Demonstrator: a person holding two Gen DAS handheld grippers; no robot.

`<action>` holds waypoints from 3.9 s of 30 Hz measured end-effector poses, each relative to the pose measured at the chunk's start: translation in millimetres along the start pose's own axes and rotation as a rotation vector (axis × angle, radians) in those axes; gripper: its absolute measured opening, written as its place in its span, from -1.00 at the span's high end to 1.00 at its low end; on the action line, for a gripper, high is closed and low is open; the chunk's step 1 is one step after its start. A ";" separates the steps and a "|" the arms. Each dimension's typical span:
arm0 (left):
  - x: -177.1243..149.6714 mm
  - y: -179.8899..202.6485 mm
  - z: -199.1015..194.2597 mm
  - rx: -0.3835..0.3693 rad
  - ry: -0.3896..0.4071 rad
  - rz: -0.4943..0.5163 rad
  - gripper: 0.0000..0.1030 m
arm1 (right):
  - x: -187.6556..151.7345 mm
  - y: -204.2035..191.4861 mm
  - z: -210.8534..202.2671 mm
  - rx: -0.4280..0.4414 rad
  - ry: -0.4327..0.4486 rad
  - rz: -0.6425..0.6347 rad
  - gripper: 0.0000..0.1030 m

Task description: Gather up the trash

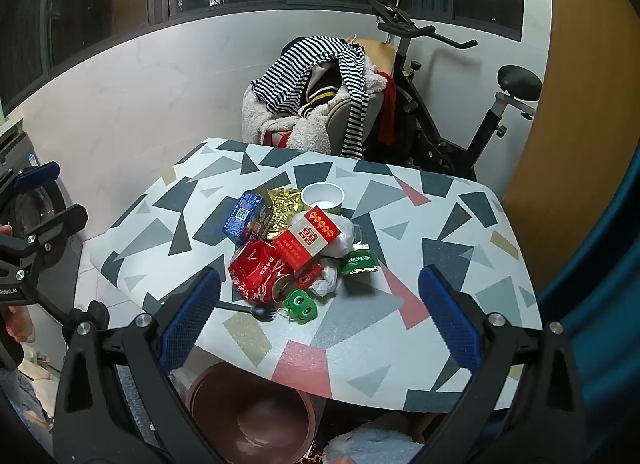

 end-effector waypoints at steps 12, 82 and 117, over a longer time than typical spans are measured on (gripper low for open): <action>-5.3 0.5 3.0 0.001 -0.012 -0.004 -0.91 | -2.0 1.0 3.4 -0.008 -0.004 -0.002 -0.89; -19.1 -21.9 25.6 -0.061 -0.057 -0.073 -0.91 | -13.9 4.7 25.4 -0.028 -0.052 -0.024 -0.89; -79.4 -79.1 160.1 -0.079 -0.195 -0.230 -0.91 | -3.8 8.8 267.4 0.042 -0.333 0.405 -0.35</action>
Point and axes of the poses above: each gripper's, at about its wrist camera, not at the fingertips, and z roughly the way its jaws point, y to its right, x to its top, the point moved 5 cm from there along z, roughly the way its jaws point, and after that the axes turned 1 degree about -x, right-handed, at the moved point
